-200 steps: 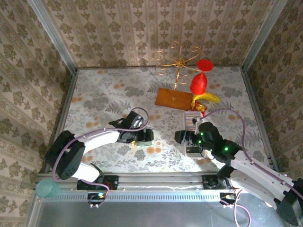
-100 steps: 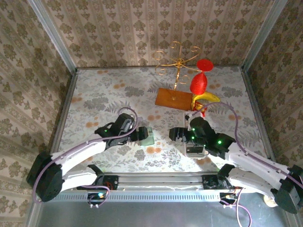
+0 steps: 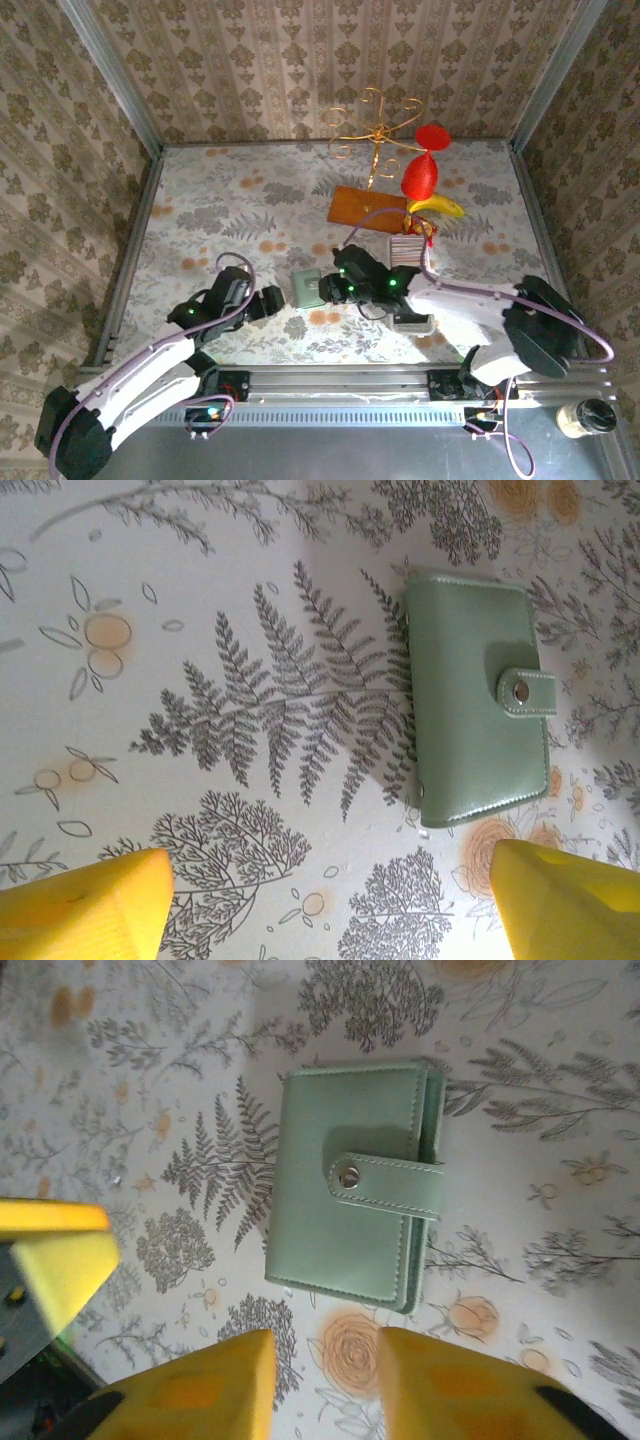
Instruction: Put the credit cards into the card holder
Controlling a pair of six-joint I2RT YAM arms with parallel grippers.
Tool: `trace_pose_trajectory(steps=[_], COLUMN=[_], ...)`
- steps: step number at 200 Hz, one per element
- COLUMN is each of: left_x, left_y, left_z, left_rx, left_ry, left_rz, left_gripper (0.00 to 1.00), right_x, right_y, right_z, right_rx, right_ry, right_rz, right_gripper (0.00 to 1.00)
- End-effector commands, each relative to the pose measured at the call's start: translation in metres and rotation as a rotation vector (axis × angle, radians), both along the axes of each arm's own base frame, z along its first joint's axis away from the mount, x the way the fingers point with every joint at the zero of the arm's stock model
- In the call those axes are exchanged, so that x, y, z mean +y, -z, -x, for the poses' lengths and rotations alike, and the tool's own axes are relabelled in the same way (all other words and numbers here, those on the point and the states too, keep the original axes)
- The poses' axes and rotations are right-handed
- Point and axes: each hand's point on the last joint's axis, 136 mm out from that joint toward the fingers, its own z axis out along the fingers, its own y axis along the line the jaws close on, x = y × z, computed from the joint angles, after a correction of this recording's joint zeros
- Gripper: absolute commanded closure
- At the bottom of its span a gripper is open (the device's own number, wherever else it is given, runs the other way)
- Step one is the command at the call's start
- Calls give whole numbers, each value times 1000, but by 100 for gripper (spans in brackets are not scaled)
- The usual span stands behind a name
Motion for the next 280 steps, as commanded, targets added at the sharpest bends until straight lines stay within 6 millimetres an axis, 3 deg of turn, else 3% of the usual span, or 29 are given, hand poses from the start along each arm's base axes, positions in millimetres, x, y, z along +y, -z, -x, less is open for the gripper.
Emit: trace_pose_trajectory(steps=[1, 26, 75, 128, 165, 203, 280], left_x=[-13, -18, -21, -21, -24, -28, -48], left_y=[-11, -11, -10, -11, -12, -14, -16], left_z=[-1, -1, -2, -3, 0, -1, -10], left_rx=[-23, -17, -14, -15, -4, -13, -12], left_ry=[8, 16, 24, 23, 33, 32, 33], left_rz=[111, 139, 140, 140, 158, 180, 231], left_gripper=[20, 21, 24, 24, 24, 23, 24], right_x=[15, 19, 21, 17, -5, -18, -20], right_y=[4, 19, 37, 72, 95, 102, 102], right_z=[-10, -26, -45, -41, -30, -25, -23], right_rx=[1, 22, 63, 133, 174, 187, 183], right_ry=[-3, 17, 33, 28, 65, 94, 99], right_rz=[5, 32, 45, 104, 176, 194, 184], right_gripper=[75, 86, 90, 91, 91, 92, 92])
